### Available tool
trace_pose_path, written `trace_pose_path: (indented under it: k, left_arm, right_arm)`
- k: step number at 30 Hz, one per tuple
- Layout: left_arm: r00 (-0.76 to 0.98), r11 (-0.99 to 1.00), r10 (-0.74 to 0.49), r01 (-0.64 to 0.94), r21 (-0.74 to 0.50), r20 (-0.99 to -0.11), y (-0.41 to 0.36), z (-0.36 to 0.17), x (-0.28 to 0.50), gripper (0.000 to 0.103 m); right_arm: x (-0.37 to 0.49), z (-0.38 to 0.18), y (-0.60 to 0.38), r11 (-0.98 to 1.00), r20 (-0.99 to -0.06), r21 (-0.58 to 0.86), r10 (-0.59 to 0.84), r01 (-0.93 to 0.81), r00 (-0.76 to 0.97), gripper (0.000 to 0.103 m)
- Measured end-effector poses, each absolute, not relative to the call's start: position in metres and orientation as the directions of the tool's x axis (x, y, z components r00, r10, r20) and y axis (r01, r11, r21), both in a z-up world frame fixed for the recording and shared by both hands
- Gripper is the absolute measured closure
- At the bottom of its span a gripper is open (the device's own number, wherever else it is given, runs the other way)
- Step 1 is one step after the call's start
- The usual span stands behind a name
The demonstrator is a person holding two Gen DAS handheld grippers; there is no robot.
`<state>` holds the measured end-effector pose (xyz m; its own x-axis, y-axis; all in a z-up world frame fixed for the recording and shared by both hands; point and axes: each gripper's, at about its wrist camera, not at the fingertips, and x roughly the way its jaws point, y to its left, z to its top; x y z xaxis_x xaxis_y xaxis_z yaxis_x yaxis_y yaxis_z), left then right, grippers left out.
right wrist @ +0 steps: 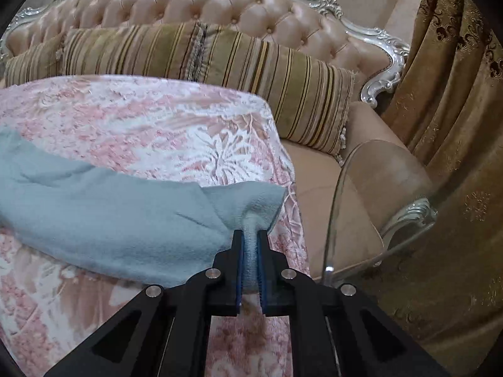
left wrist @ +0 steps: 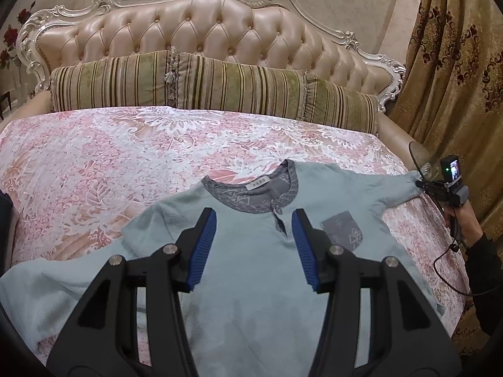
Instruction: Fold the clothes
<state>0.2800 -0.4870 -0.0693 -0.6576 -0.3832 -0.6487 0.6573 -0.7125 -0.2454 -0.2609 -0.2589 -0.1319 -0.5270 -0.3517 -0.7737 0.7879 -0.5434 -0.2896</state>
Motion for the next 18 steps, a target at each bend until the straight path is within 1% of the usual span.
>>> trace_pose_path:
  k: [4,5,6,7,8,13,14,16,18]
  left_arm:
    - [-0.656,-0.708,-0.380,0.660,-0.251,-0.652,-0.490,-0.071,0.281,0.049]
    - [-0.657,-0.709,-0.379,0.658,-0.252,-0.652,-0.490,-0.072,0.281,0.049]
    - [-0.658,-0.710,-0.377,0.657,-0.253,-0.651,-0.489,-0.072,0.281,0.049]
    - [-0.658,-0.712,-0.377,0.656,-0.252,-0.652,-0.489,-0.071,0.281,0.049]
    - [-0.658,-0.713,-0.378,0.656,-0.249,-0.651,-0.489,-0.071,0.281,0.049]
    - [-0.665,-0.723,-0.364,0.644,-0.252,-0.652,-0.486,-0.072,0.279,0.049]
    - [-0.668,-0.730,-0.355,0.635,-0.253,-0.654,-0.485,-0.073,0.276,0.049]
    - [-0.678,-0.744,-0.332,0.615,-0.259,-0.656,-0.481,-0.075,0.269,0.049]
    - [-0.685,-0.774,-0.277,0.575,-0.266,-0.674,-0.472,-0.080,0.248,0.049]
  right_arm:
    - [-0.261,-0.142,-0.261,-0.544,-0.775,-0.309,-0.332,0.780,-0.538,0.094]
    - [-0.262,-0.142,-0.262,-0.546,-0.774,-0.317,-0.324,0.776,-0.544,0.085]
    - [-0.262,-0.140,-0.261,-0.548,-0.770,-0.327,-0.318,0.770,-0.553,0.080]
    - [-0.261,-0.137,-0.260,-0.551,-0.763,-0.338,-0.314,0.763,-0.565,0.073]
    - [-0.261,-0.134,-0.259,-0.554,-0.755,-0.350,-0.310,0.755,-0.578,0.070]
    - [-0.257,-0.089,-0.240,-0.606,-0.677,-0.362,-0.351,0.708,-0.647,0.068]
    - [-0.256,-0.079,-0.236,-0.617,-0.658,-0.363,-0.361,0.698,-0.661,0.065]
    - [-0.255,-0.062,-0.234,-0.619,-0.652,-0.306,-0.417,0.723,-0.633,0.058]
    - [-0.251,-0.052,-0.242,-0.586,-0.669,-0.238,-0.479,0.775,-0.568,0.057]
